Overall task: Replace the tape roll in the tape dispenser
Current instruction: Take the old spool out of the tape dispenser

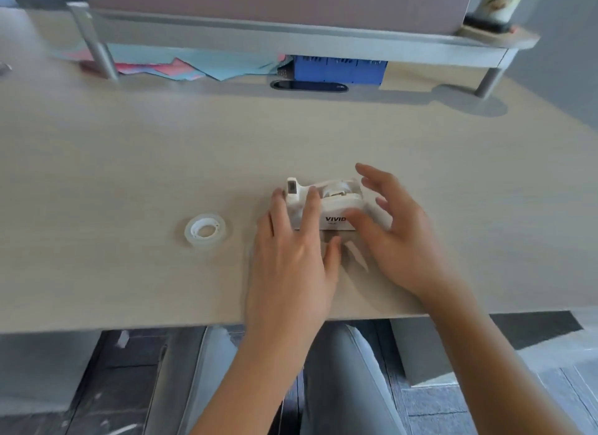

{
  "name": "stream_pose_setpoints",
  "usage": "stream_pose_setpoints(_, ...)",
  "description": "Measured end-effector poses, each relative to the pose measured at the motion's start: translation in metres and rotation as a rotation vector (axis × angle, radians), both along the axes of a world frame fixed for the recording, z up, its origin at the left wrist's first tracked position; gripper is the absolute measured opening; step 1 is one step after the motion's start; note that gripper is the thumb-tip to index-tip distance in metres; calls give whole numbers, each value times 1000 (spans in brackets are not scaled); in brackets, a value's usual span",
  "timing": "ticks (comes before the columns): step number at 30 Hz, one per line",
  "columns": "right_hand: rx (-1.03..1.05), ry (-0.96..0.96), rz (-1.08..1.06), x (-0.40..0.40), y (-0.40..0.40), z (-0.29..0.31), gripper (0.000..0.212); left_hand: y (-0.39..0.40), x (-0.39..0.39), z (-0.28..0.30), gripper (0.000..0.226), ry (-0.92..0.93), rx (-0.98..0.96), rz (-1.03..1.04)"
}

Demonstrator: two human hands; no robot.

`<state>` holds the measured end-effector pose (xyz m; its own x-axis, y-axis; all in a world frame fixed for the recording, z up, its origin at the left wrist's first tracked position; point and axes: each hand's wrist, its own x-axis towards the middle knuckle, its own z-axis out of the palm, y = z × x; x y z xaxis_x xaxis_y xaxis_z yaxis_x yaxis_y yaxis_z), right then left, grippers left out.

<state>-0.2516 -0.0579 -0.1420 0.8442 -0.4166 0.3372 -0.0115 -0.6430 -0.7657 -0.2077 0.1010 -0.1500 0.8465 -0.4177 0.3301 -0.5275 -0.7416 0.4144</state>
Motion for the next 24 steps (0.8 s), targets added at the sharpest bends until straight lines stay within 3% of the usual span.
stream_pose_setpoints(4, -79, -59, 22, 7, -3, 19, 30, 0, 4, -4, 65, -30, 7, 3)
stream_pose_setpoints(10, -334, 173, 162, 32, -11, 57, 20, 0, 5, -4, 67, -44, 27, -1)
stream_pose_setpoints(14, -389, 258, 224, 37, -15, 69, 14, 0, 5, -5, 68, -56, 48, 4)
stream_pose_setpoints(20, -266, 136, 174, 27, -20, 54, 8, 0, 4, -4, 66, -72, 44, 8)
stream_pose_setpoints(24, -39, 15, 117, 22, -18, 36, 5, 0, 5, -6, 66, -64, 12, 4)
